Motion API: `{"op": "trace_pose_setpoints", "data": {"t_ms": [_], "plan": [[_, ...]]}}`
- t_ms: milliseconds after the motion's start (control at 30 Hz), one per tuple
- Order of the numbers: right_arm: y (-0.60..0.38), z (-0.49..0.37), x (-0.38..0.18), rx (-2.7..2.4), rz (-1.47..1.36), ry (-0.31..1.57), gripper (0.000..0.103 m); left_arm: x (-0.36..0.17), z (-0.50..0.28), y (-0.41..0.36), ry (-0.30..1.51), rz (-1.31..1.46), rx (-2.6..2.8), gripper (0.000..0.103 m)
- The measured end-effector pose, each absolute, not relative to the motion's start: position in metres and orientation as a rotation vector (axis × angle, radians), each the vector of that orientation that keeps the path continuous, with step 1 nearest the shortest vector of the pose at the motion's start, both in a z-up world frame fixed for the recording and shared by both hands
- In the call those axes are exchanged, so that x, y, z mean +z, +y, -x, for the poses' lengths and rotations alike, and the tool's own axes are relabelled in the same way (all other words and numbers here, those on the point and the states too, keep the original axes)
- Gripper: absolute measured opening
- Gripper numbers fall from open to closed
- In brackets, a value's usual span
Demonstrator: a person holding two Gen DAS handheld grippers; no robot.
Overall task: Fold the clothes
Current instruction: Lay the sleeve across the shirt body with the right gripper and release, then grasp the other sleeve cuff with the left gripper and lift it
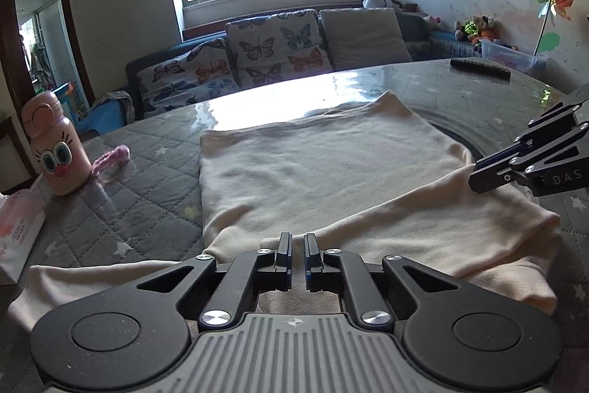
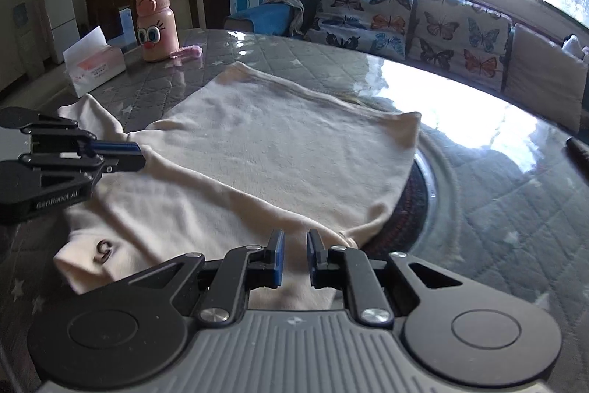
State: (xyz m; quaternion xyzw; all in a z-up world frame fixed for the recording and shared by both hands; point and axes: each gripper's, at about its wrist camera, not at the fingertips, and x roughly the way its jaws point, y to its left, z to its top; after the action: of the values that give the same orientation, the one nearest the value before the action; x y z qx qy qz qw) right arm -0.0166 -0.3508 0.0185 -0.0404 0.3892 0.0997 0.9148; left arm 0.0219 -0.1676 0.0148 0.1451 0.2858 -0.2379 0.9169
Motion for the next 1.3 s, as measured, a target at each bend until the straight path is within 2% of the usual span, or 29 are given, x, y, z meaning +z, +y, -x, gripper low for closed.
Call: {"op": "trace_pose_setpoints", "data": {"t_ms": [200, 433, 467, 533, 600, 700, 833, 1000, 1300], "plan": [[-0.362, 0.012, 0.010, 0.168, 0.052, 0.820, 0.011, 0.011, -0.026, -0.155, 0.610, -0.271, -0.475, 0.009], [-0.356, 0.013, 0.007, 0.164, 0.090, 0.817, 0.017, 0.017, -0.021, -0.136, 0.603, -0.233, -0.430, 0.012], [-0.354, 0.014, 0.009, 0.164, 0.097, 0.812, 0.018, 0.019, -0.019, -0.130, 0.599, -0.225, -0.416, 0.013], [-0.351, 0.016, 0.013, 0.163, 0.103, 0.802, 0.025, 0.023, -0.017, -0.117, 0.587, -0.211, -0.377, 0.026], [-0.347, 0.018, 0.016, 0.169, 0.115, 0.790, 0.034, 0.026, -0.017, -0.102, 0.579, -0.197, -0.326, 0.029], [-0.335, 0.023, 0.020, 0.209, 0.128, 0.779, 0.039, 0.027, -0.019, -0.077, 0.580, -0.169, -0.232, 0.031], [-0.320, 0.026, 0.019, 0.257, 0.142, 0.786, 0.045, 0.025, -0.025, -0.043, 0.576, -0.155, -0.074, 0.041], [-0.307, 0.027, 0.017, 0.289, 0.161, 0.790, 0.049, 0.023, -0.043, -0.002, 0.594, -0.088, 0.094, 0.044], [-0.306, 0.030, 0.019, 0.293, 0.148, 0.791, 0.049, 0.015, -0.072, 0.038, 0.656, 0.030, 0.184, 0.041]]}}
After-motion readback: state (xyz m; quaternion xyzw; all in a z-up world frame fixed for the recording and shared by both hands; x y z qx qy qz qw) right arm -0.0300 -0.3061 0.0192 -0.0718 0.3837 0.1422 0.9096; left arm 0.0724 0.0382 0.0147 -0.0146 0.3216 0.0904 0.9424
